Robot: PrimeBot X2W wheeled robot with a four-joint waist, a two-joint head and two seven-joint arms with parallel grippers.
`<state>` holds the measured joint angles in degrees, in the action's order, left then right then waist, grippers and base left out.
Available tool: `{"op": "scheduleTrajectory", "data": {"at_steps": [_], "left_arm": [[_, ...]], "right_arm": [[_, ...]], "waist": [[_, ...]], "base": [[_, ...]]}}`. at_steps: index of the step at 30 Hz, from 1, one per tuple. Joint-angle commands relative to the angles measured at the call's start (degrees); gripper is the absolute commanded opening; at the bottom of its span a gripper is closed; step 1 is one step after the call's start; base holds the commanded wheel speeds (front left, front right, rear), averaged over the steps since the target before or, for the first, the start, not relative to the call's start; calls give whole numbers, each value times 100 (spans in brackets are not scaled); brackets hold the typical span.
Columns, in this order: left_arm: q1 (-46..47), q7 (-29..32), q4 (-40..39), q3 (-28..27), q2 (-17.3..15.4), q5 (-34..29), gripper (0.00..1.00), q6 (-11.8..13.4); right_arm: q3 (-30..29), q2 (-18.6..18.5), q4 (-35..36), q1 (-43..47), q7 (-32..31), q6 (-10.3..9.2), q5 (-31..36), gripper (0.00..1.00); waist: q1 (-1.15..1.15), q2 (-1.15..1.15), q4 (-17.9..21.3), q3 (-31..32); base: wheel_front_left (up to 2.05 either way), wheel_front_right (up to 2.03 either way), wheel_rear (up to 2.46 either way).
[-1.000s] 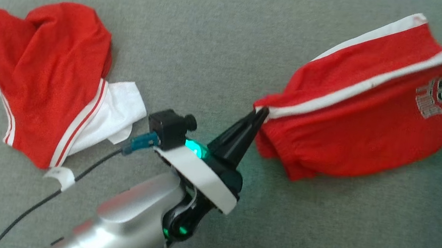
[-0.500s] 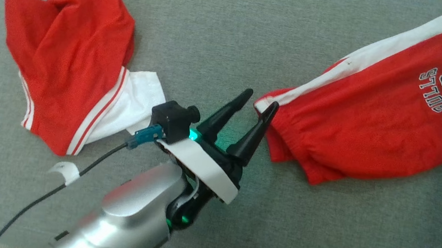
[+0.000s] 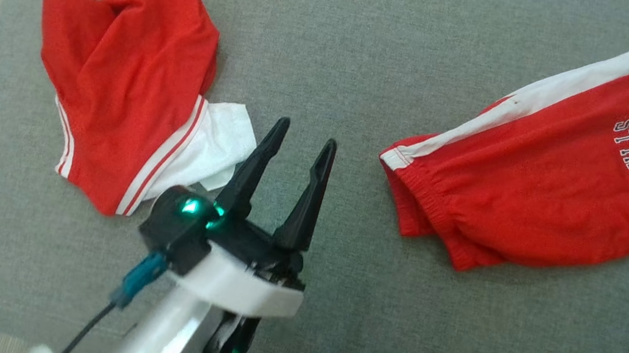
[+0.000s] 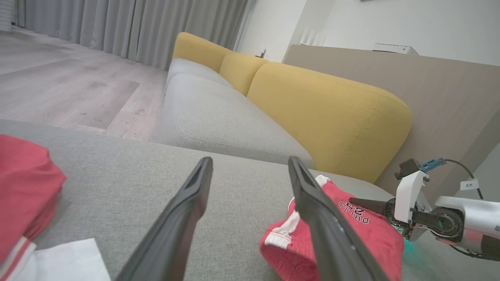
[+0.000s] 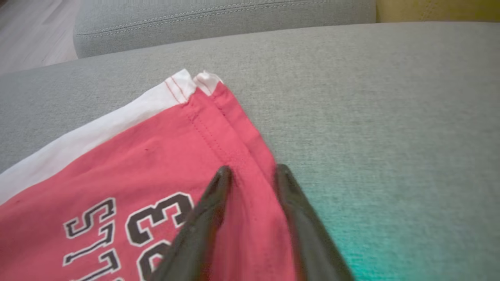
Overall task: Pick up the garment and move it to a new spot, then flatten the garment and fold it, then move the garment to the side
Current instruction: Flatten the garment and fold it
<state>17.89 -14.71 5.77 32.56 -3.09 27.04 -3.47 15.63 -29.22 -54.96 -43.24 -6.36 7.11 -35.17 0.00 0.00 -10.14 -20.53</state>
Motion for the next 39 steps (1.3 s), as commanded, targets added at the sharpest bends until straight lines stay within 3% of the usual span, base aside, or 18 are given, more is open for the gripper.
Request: {"op": "scheduleTrajectory", "data": {"at_steps": [1,10,19,20,21,27,29,32,39], "left_arm": [[-137,-29,-387,-288,12,-228,100,58],[-857,-29,-758,-773,19,-579,100,125],[-1094,-29,-804,-931,20,-678,100,54],[-1089,-29,-785,-907,20,-686,100,33],[-1077,-29,-757,-879,21,-707,100,16],[-711,-11,-106,-417,21,-721,100,-123],[-398,112,165,-125,21,-410,100,-155],[109,446,550,344,21,548,100,-181],[1051,1285,1415,881,21,3403,100,57]], "right_arm": [[104,-214,79,146,48,37,-172,0],[79,-241,-336,435,518,37,-594,0],[291,-296,-263,878,501,37,-860,0],[318,-316,-271,892,457,37,-877,91],[336,-350,-285,882,468,37,-861,100],[496,-413,-274,768,775,37,-641,100],[566,-381,-238,756,870,37,-558,100],[687,-241,-157,728,938,37,-470,100],[888,-119,65,613,1000,37,-388,100]], "waist": [[0,0,4,81],[0,0,394,672],[0,0,763,957],[0,0,765,965],[0,0,759,967],[0,0,656,999],[0,0,668,1001],[0,0,813,970],[0,0,1316,747]], "base": [[0,0,0],[0,0,0],[0,0,0],[0,0,0],[0,0,0],[0,0,0],[0,0,0],[0,0,0],[0,0,0]]}}
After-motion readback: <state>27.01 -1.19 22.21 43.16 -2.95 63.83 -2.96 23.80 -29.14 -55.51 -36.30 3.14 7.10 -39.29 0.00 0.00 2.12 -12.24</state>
